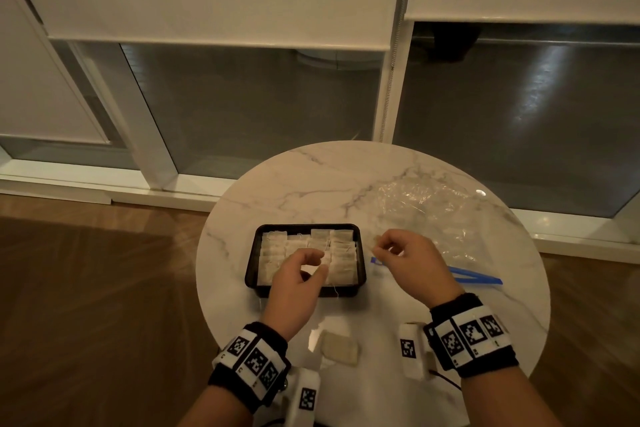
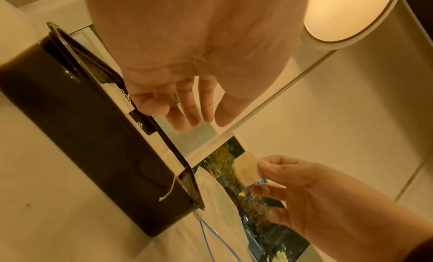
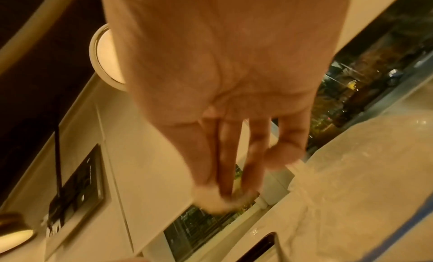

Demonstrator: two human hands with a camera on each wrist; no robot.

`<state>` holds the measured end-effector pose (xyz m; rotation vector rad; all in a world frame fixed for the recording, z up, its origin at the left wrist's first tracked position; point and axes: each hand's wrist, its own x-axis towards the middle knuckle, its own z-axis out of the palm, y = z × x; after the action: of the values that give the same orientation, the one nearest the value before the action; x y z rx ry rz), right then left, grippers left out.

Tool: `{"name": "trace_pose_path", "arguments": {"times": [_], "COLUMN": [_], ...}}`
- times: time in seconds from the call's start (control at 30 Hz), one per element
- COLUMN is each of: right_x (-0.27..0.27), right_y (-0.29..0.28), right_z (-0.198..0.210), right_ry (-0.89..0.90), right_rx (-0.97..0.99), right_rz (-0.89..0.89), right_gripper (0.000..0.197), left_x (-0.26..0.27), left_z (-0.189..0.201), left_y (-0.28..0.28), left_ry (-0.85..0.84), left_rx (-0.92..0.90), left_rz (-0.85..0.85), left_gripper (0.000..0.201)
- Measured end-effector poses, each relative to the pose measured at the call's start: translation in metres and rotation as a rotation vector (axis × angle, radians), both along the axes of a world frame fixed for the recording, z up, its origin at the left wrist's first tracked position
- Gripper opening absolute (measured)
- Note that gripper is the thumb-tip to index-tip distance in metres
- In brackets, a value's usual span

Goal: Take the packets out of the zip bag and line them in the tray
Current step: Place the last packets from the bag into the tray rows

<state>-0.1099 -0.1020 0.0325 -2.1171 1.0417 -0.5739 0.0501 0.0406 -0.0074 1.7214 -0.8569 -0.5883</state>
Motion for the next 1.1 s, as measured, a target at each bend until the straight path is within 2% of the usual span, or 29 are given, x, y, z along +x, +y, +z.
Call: {"name": "trace_pose_path", "arguments": {"times": [0.07,0.13,0.4,0.53,0.63,0.73,0.77,0.83,0.93,0.97,1.03,1.1], "right_x": [0.003,0.005,0.015,0.017,0.018,0.022,0.024,0.029,0.038,0.043,0.053,0.064], "right_y": [0.002,0.006,0.016,0.019,0.021,0.021,0.020,0.015,0.012,0.011,0.013,0.014], "right_z": [-0.003,-0.006,-0.004,-0.007,-0.008,-0.015,-0.017,-0.021,-0.025,-0.028,-0.030,-0.033], "right_ry": [0.016,0.032,-0.036,-0.073,-0.054,-0.079,-0.088,-0.067,0.035,0.071,0.163,0.276], "right_rx": [0.113,0.116,0.198,0.238,0.296,0.309,0.299,0.242,0.128,0.107,0.075,0.040], "right_rz": [0.112,0.133,0.263,0.263,0.268,0.251,0.203,0.099,0.010,0.010,0.039,0.074], "right_gripper": [0.015,0.013,0.010,0.003,0.015,0.007,0.005,0.010,0.009,0.006,0.005,0.007], "left_x": [0.004,0.006,-0.002,-0.002,-0.001,0.001,0.004,0.014,0.029,0.032,0.035,0.035], "left_z": [-0.002,-0.004,0.002,0.001,0.005,0.003,0.001,-0.003,-0.008,-0.010,-0.018,-0.029], "left_y": [0.000,-0.001,0.002,0.002,0.002,-0.001,-0.003,-0.002,0.005,0.007,0.008,0.008], "left_ry": [0.015,0.020,0.084,0.078,0.096,0.145,0.119,-0.065,-0.581,-0.704,-0.787,-0.768], "left_rx": [0.003,0.005,-0.018,-0.006,-0.013,-0.023,-0.016,0.074,0.346,0.421,0.521,0.568], "left_rz": [0.008,-0.014,-0.252,-0.218,-0.189,-0.109,-0.048,0.046,0.041,0.025,-0.009,-0.037], "left_gripper": [0.017,0.015,0.012,0.011,0.011,0.007,0.009,0.015,0.025,0.027,0.030,0.033]}}
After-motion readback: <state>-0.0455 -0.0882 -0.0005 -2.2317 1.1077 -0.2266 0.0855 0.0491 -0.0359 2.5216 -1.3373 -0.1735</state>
